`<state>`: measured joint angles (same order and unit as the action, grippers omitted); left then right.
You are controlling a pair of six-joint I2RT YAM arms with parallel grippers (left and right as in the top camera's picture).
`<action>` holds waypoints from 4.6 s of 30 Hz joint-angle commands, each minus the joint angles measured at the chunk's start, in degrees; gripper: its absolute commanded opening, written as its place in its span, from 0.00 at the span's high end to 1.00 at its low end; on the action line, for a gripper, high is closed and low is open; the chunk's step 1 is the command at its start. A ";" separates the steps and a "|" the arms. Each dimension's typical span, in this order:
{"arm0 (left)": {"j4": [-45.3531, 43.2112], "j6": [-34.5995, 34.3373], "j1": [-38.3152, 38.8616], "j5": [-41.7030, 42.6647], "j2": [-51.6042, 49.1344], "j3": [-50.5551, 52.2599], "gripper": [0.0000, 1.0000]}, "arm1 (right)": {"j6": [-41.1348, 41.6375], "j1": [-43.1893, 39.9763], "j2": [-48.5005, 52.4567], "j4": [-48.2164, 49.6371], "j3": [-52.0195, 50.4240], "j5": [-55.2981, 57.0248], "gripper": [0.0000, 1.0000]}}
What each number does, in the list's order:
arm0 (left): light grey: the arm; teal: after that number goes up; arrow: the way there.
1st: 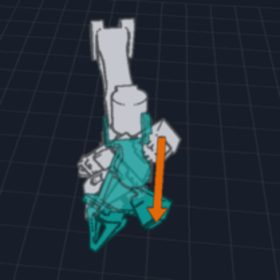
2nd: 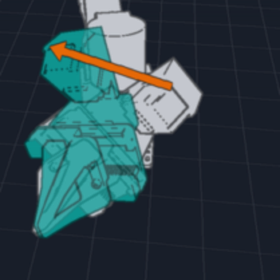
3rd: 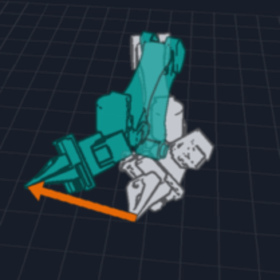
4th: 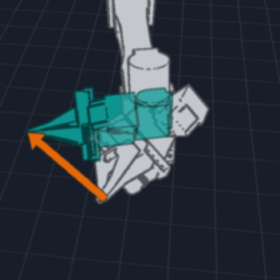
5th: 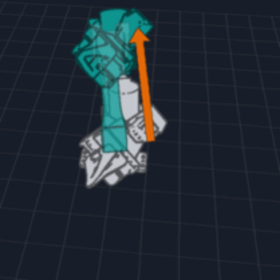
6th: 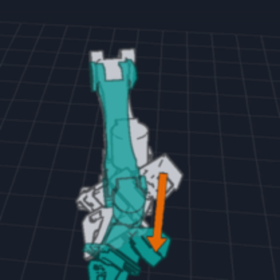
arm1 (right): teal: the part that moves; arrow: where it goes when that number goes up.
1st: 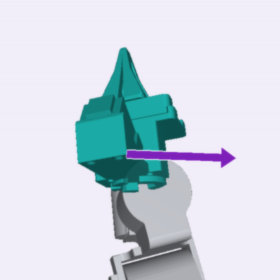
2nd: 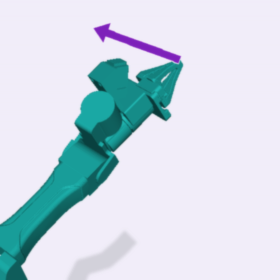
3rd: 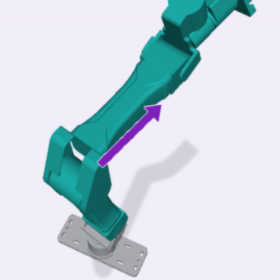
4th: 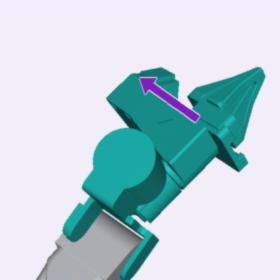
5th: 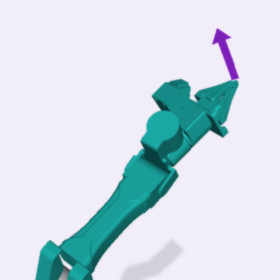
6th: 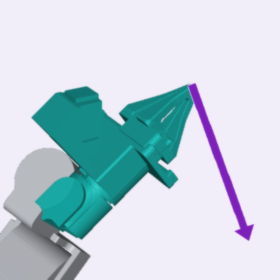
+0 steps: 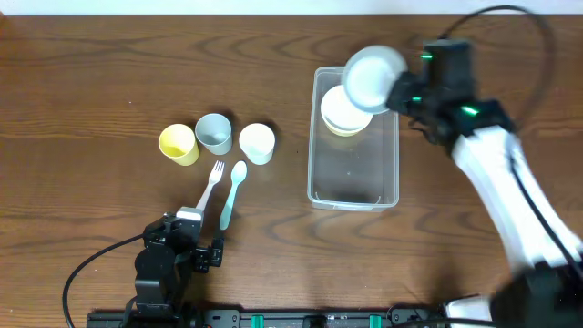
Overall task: Pack container
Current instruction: 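Stack the grey-blue bowl into the container bowls and retract right arm, then reach the left gripper to the yellow cup and grasp it, then carry the yellow cup into the container and release it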
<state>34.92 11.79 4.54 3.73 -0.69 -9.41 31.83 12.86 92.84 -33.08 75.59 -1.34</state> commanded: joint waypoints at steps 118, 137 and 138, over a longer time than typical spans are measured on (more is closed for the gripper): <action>25.62 -20.41 8.76 6.73 -81.79 -88.76 0.94 | -4.66 -29.68 -13.94 -29.55 4.22 -0.17 0.01; 13.62 -20.68 30.21 -1.84 -116.19 -88.50 0.94 | -4.66 -29.68 -13.94 -29.55 4.22 -0.17 0.01; 13.75 -20.70 30.21 -1.81 -117.00 -88.50 0.94 | -4.66 -29.68 -13.94 -29.55 4.22 -0.17 0.02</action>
<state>48.49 -9.13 34.92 3.18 -116.38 -98.04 26.55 -16.56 79.24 -62.59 79.75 -1.67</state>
